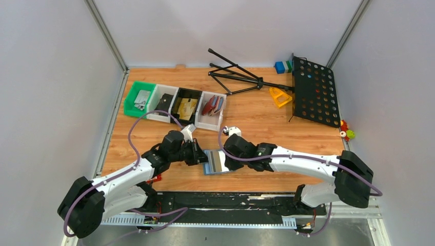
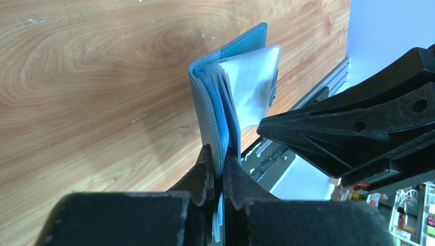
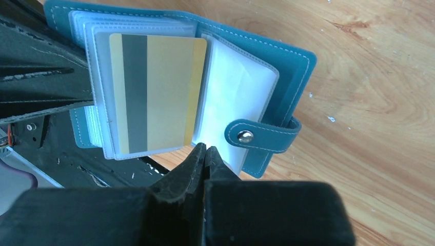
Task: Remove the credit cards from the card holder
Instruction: Remove the credit card from the card holder.
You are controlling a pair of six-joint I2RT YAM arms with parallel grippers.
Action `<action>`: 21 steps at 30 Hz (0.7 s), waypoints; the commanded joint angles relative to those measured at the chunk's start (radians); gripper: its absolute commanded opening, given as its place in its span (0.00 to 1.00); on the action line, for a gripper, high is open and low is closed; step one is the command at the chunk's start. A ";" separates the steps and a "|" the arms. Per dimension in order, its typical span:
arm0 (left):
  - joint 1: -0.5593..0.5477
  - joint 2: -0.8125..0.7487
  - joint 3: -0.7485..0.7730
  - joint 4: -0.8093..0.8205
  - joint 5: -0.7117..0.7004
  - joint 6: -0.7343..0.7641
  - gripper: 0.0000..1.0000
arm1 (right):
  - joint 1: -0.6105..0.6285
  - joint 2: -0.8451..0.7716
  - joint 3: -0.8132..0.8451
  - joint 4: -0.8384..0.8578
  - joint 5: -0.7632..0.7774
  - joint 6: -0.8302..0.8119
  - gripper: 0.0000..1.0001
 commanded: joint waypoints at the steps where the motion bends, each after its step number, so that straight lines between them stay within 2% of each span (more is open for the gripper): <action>1: -0.004 0.007 -0.002 0.055 0.008 0.024 0.00 | -0.021 0.025 0.021 0.116 -0.056 0.005 0.00; 6: -0.004 0.017 -0.006 0.064 0.018 0.024 0.00 | -0.056 0.085 0.002 0.195 -0.149 0.013 0.00; 11: -0.004 0.020 -0.006 0.072 0.028 0.026 0.00 | -0.070 0.146 0.003 0.197 -0.170 0.019 0.00; 21: -0.004 0.027 -0.035 0.142 0.044 0.016 0.00 | -0.098 0.128 -0.053 0.231 -0.200 0.031 0.00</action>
